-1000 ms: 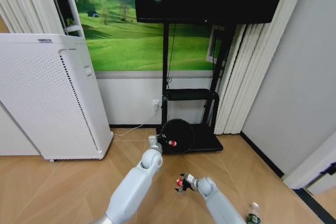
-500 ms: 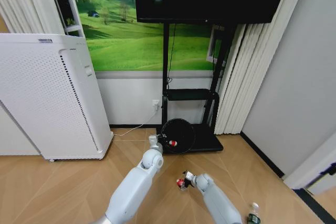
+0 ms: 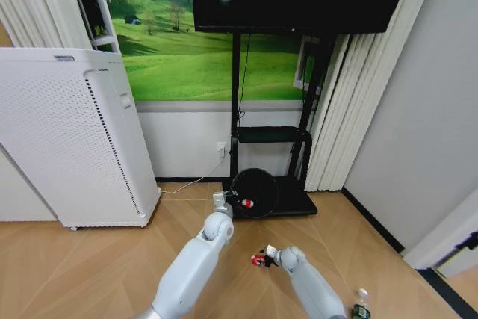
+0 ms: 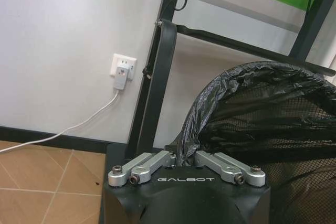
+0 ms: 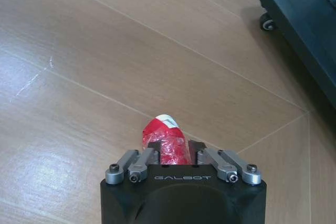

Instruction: Pick up the trash bin and place the garbage on the floor into it.

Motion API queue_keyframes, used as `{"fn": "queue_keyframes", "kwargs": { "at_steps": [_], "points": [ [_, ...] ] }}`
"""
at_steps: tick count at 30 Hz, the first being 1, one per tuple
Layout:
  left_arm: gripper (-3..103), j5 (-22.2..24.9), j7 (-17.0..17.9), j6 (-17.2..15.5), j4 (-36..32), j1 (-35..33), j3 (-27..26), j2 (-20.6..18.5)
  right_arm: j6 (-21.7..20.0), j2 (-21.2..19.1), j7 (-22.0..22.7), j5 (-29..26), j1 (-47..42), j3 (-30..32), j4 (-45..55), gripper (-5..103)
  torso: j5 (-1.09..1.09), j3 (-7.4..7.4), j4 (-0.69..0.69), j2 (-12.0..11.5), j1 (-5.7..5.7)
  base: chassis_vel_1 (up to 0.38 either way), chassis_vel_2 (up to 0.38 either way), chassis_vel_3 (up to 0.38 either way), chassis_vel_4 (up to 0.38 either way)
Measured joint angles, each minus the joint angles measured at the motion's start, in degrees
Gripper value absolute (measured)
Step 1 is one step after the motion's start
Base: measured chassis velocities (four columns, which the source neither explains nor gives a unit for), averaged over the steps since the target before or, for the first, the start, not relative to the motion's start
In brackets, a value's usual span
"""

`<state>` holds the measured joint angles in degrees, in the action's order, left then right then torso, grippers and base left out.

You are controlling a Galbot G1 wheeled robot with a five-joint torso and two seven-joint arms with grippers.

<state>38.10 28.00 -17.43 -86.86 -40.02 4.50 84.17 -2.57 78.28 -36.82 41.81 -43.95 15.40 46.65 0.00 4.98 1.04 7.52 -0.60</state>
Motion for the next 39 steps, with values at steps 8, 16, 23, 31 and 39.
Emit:
{"fn": "queue_keyframes", "kwargs": {
  "at_steps": [8, 16, 23, 31, 39],
  "points": [
    [3, -0.4, -0.1, 0.2, 0.5, 0.3, 0.2, 0.5, 0.6, 0.1, -0.4, 1.6, -0.9, 0.0, 0.2, 20, 0.0, 0.0, 0.0, 0.0, 0.0, 0.0, 0.0, 0.0, 0.0],
    [3, -0.6, -0.4, 0.3, 0.8, 0.4, 0.4, 0.6, 0.7, 0.1, -0.2, 1.6, -1.3, 0.8, 1.0, 69, 0.0, 0.0, 0.0, 0.0, 0.0, 0.0, 0.0, 0.0, 0.0],
    [3, -0.7, -0.8, 0.4, 0.9, 0.4, 0.4, 0.7, 0.0, 0.4, 0.7, 2.0, 0.3, 1.2, -1.2, 90, 0.0, 0.0, 0.0, 0.0, 0.0, 0.0, 0.0, 0.0, 0.0],
    [3, -0.7, -1.0, 0.4, 0.9, 0.3, 0.2, 0.4, -0.1, 1.1, 1.9, 4.8, 2.8, 1.7, -5.6, 101, 0.0, 0.0, 0.0, 0.0, 0.0, 0.0, 0.0, 0.0, 0.0],
    [3, -0.9, -1.2, 0.7, 1.2, 0.4, -0.1, 0.8, -0.1, 1.3, 2.3, 5.1, 2.8, 1.4, -6.8, 70, 0.0, 0.0, 0.01, 0.0, 0.0, 0.0, 0.0, 0.0, 0.0]
  ]
}}
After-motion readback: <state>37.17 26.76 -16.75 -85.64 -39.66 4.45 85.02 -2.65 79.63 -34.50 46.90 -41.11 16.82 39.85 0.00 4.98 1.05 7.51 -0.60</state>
